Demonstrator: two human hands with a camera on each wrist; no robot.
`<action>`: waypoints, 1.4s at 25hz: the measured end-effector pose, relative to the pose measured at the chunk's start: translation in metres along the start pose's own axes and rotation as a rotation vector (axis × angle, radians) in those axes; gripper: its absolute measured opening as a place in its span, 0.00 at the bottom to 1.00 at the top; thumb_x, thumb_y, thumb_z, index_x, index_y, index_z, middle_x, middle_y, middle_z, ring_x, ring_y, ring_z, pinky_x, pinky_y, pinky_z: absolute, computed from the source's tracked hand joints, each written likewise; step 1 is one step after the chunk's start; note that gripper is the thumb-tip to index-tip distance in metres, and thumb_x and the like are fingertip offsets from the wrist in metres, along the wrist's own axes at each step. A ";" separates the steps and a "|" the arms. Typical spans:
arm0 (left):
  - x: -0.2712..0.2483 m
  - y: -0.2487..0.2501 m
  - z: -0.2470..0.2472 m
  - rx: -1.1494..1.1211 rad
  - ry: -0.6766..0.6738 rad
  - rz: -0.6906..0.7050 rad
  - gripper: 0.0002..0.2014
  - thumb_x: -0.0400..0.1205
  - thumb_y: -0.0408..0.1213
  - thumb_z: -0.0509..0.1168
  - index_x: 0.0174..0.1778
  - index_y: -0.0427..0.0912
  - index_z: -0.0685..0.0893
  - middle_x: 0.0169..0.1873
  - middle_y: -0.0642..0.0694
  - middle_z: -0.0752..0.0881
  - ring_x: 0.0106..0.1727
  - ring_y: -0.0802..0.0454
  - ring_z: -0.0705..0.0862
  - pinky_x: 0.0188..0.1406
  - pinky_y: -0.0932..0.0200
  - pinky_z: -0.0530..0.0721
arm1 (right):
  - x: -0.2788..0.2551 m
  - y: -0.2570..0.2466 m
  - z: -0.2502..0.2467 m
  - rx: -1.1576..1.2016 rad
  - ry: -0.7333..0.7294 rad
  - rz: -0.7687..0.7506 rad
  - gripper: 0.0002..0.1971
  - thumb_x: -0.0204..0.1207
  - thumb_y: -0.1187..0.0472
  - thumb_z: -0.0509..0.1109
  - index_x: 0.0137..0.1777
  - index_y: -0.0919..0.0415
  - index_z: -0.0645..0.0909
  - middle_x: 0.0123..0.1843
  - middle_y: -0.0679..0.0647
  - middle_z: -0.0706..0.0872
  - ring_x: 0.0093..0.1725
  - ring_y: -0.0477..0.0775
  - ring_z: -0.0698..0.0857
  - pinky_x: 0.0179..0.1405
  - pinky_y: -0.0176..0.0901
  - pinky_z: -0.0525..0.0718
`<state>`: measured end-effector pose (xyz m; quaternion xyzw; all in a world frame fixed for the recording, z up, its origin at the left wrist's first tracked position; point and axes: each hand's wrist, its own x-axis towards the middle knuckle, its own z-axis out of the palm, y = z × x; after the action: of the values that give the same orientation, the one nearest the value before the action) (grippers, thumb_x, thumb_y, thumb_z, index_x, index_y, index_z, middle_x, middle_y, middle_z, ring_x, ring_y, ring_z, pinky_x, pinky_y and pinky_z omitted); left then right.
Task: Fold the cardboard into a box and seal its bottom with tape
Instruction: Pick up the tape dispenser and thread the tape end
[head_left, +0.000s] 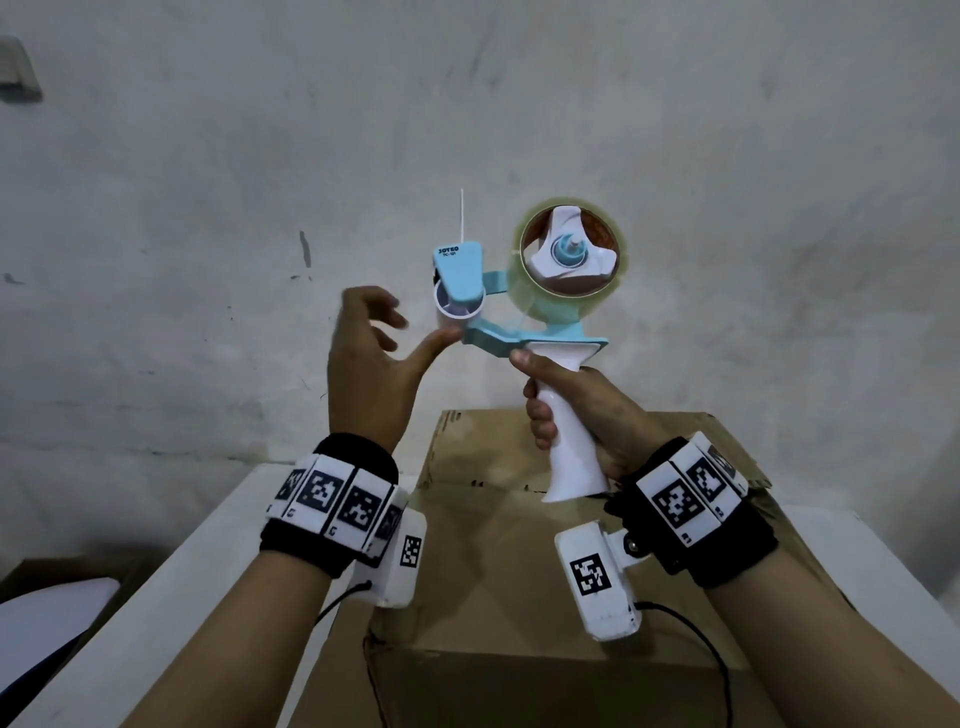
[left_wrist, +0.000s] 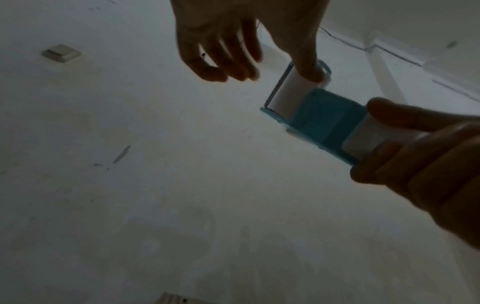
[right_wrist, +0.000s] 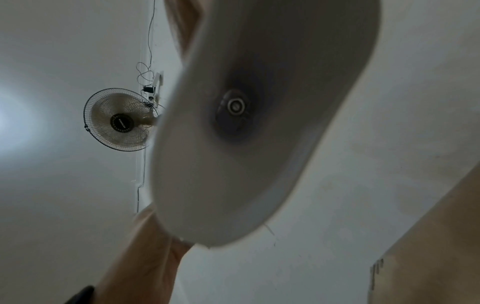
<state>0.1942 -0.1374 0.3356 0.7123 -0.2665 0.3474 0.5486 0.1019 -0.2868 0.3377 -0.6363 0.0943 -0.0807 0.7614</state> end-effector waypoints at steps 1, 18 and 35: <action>0.001 0.000 0.001 -0.006 -0.051 0.036 0.26 0.67 0.49 0.75 0.55 0.40 0.77 0.47 0.50 0.80 0.38 0.65 0.79 0.35 0.75 0.78 | 0.000 0.000 0.000 -0.006 -0.006 0.006 0.18 0.73 0.50 0.72 0.31 0.60 0.73 0.18 0.51 0.73 0.16 0.46 0.71 0.17 0.33 0.73; 0.010 -0.002 -0.010 -0.358 -0.012 -0.029 0.15 0.68 0.26 0.75 0.46 0.41 0.80 0.29 0.63 0.86 0.34 0.71 0.84 0.38 0.78 0.80 | -0.008 -0.001 0.011 0.024 -0.107 0.118 0.19 0.74 0.51 0.69 0.29 0.58 0.69 0.16 0.48 0.71 0.13 0.43 0.69 0.14 0.31 0.72; 0.010 -0.013 -0.002 -0.334 -0.219 -0.023 0.15 0.74 0.26 0.69 0.32 0.50 0.73 0.29 0.58 0.81 0.33 0.61 0.79 0.34 0.70 0.82 | -0.006 -0.001 0.009 0.010 -0.067 0.148 0.19 0.74 0.50 0.71 0.29 0.58 0.69 0.16 0.49 0.72 0.13 0.43 0.70 0.16 0.30 0.73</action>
<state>0.2096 -0.1324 0.3364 0.6479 -0.3704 0.2123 0.6308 0.0984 -0.2767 0.3403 -0.6263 0.1152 -0.0035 0.7710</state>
